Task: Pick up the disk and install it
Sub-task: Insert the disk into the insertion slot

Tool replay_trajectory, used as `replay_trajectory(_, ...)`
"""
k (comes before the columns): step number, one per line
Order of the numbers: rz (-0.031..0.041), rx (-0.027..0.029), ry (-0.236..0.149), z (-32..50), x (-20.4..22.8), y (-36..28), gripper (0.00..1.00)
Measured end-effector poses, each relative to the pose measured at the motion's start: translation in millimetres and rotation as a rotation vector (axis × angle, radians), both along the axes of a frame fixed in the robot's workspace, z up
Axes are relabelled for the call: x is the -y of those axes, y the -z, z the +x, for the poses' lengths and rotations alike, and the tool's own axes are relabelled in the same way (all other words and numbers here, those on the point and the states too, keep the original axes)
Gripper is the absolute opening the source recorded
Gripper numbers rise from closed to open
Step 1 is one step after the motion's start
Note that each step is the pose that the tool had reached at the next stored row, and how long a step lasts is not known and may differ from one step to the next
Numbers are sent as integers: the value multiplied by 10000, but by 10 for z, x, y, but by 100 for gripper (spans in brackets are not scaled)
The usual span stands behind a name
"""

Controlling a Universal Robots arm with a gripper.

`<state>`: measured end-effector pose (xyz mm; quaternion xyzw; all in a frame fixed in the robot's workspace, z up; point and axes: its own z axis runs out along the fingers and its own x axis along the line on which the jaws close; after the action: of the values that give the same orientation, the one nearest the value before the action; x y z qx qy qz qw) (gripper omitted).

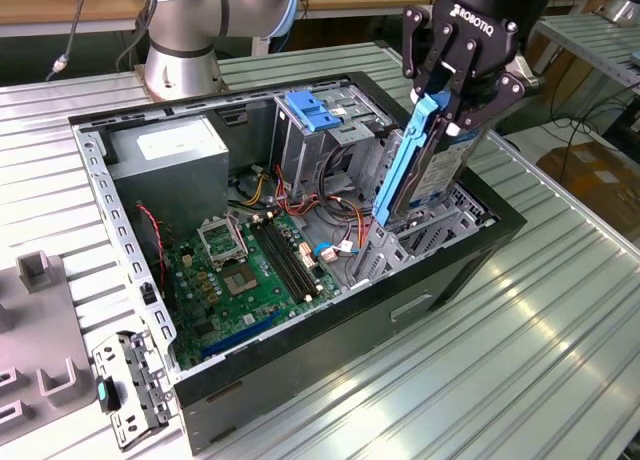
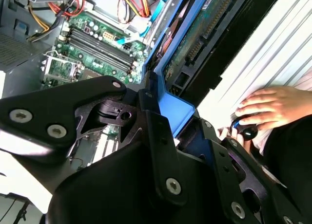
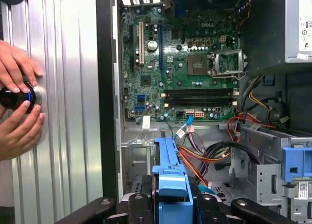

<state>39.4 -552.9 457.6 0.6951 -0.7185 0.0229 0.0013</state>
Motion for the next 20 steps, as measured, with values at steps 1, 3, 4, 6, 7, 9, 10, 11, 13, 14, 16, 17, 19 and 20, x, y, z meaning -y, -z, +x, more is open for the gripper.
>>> replay_trajectory(1, 0, 0, 0, 37, 4, 9, 37)
replay_trajectory(3, -2, -1, 0, 101, 6, 45, 37)
replay_trajectory(4, -1, -1, 2, 102, 6, 55, 37)
replay_trajectory(6, -2, -1, 0, 103, 6, 80, 37)
replay_trajectory(7, -2, -1, 0, 103, 6, 94, 37)
replay_trajectory(9, -1, -1, 0, 103, 11, 105, 37)
replay_trajectory(10, -2, -1, 1, 103, 11, 107, 37)
replay_trajectory(11, -2, -1, 0, 104, 11, 108, 37)
replay_trajectory(13, -1, 0, 0, 103, 11, 118, 37)
replay_trajectory(14, -1, -1, 0, 103, 11, 118, 37)
replay_trajectory(16, -1, -1, 0, 103, 11, 118, 37)
replay_trajectory(17, -1, -1, 0, 103, 11, 118, 37)
replay_trajectory(19, -1, 0, 0, 103, 11, 119, 37)
replay_trajectory(20, -2, -1, 0, 103, 12, 119, 37)
